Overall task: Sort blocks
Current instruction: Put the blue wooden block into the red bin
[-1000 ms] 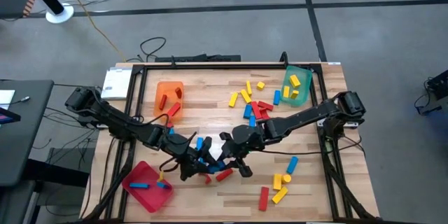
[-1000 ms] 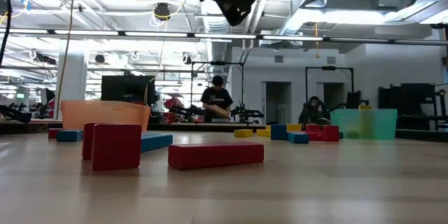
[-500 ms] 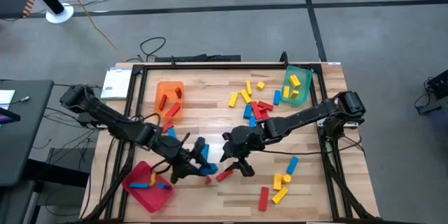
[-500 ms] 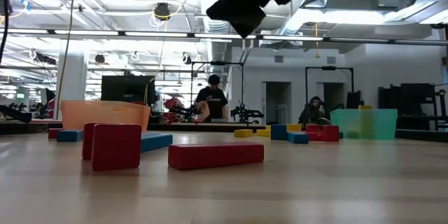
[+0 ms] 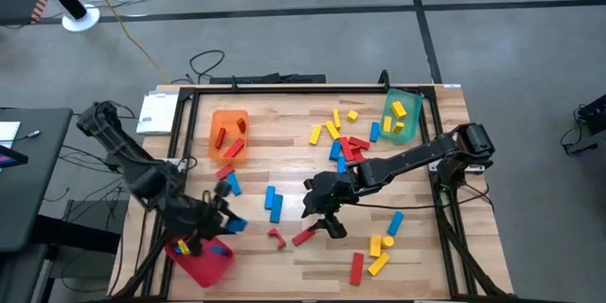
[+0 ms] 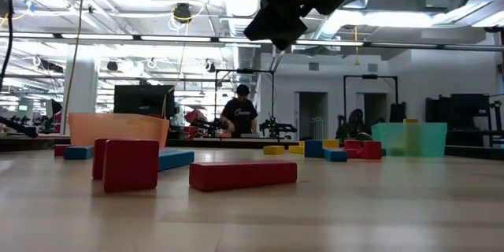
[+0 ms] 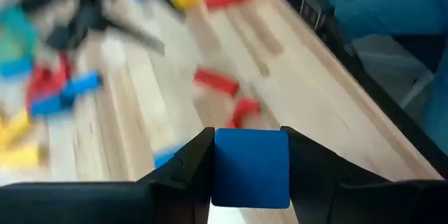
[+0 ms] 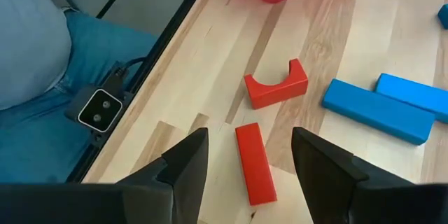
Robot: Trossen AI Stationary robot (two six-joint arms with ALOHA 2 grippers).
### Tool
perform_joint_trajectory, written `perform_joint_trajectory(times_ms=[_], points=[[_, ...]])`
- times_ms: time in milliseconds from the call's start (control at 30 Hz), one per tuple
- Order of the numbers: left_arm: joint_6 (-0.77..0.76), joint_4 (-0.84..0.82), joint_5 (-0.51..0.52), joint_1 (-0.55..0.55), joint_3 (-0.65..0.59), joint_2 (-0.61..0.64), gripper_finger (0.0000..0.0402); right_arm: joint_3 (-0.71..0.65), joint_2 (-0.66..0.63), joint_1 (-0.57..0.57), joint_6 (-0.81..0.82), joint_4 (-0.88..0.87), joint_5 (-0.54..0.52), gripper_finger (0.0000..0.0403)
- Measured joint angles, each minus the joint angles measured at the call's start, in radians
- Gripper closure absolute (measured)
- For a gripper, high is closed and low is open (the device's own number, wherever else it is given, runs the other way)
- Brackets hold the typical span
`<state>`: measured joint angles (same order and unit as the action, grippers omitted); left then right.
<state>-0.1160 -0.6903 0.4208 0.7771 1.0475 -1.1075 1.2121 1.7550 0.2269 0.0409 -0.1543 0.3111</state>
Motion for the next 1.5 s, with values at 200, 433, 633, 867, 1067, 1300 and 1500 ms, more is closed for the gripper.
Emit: perform_joint_trajectory(times_ms=[200, 433, 633, 867, 1067, 1300, 1500], points=[[-0.365, -0.197, 0.017, 0.113, -0.003, 0.003, 0.0269, 0.0, 0.0, 0.01, 0.001, -0.026, -0.002, 0.0184], [-0.632, -0.333, 0.039, 0.228, -0.003, -0.019, 0.0269, 0.0, 0.0, 0.024, 0.003, -0.03, -0.002, 0.0184], [-0.832, -0.404, 0.156, 0.363, -0.003, -0.02, 0.0269, 0.0, 0.0, 0.028, 0.002, -0.03, -0.002, 0.0184], [-1.039, -0.418, 0.225, 0.474, -0.055, -0.023, 0.0269, 0.0, 0.0, 0.037, 0.003, -0.03, -0.002, 0.0184], [-1.139, -0.378, 0.24, 0.519, -0.128, -0.023, 0.0268, 0.0, 0.0, 0.041, 0.008, -0.03, -0.002, 0.0184], [-1.204, -0.332, 0.247, 0.559, -0.182, -0.023, 0.0266, 0.0, 0.0, 0.041, 0.011, -0.032, -0.002, 0.0184], [-1.283, -0.252, 0.246, 0.599, -0.252, -0.023, 0.0265, 0.0, 0.0, 0.041, 0.011, -0.032, -0.002, 0.0184]])
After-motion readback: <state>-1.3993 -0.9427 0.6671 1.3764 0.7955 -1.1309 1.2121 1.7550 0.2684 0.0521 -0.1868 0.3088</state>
